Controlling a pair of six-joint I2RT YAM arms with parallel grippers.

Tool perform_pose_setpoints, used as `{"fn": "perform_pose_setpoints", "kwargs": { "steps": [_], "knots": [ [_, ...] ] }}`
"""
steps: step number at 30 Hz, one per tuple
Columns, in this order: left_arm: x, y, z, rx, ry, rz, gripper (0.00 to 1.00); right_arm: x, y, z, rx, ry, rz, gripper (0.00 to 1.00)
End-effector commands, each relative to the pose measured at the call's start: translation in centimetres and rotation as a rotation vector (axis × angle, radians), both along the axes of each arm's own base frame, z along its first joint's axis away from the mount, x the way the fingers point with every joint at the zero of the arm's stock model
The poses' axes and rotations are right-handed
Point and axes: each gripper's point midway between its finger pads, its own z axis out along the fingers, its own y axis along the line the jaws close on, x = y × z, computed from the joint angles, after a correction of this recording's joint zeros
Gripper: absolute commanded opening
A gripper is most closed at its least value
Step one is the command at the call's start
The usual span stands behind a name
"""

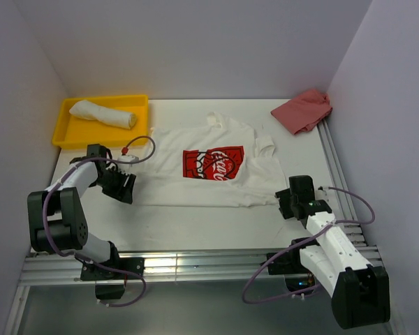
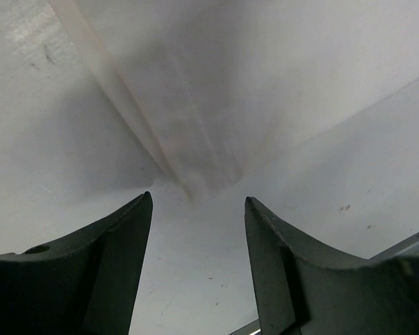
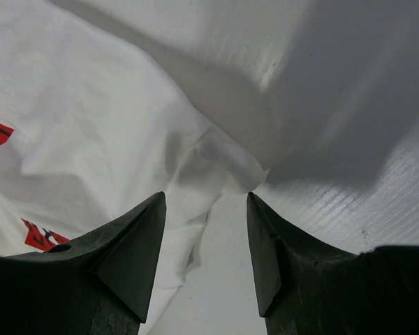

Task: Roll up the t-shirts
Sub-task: Fold the tshirt

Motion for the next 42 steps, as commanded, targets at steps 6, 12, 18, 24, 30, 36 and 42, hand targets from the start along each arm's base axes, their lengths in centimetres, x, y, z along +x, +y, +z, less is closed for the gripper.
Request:
{"fn": "perform_pose_setpoints", "kwargs": {
  "steps": [6,12,18,24,30,36,42],
  "knots": [
    [0.8,-0.1,-1.3,0.023,-0.01,-0.004,0.62,1.0,-1.1,0.0,-0.019,-0.035,-0.053,0.57],
    [1.6,0.0,-1.9,0.036,-0.013,0.021,0.58,0.9,-1.4,-0.8,-0.026,-0.023,-0.052,0.57],
    [2.1,-0.1,-2.2,0.037,-0.014,0.03,0.43,0.6,-1.9,-1.3,-0.055,0.0,-0.048,0.57],
    [2.3,-0.5,-1.7,0.026,-0.02,0.021,0.21,0.5,-2.5,-1.3,-0.093,0.008,-0.041,0.54],
    [2.6,-0.8,-0.6,0.015,-0.032,0.011,0.0,0.3,-3.4,-0.8,-0.146,0.018,-0.035,0.41],
    [2.6,-0.9,0.5,0.008,-0.045,0.002,0.0,0.6,-4.1,0.6,-0.212,0.025,-0.004,0.2],
    [2.2,-0.8,0.2,0.017,-0.028,-0.009,0.0,1.0,-5.1,3.3,-0.293,-0.001,0.031,0.11]
  ]
}}
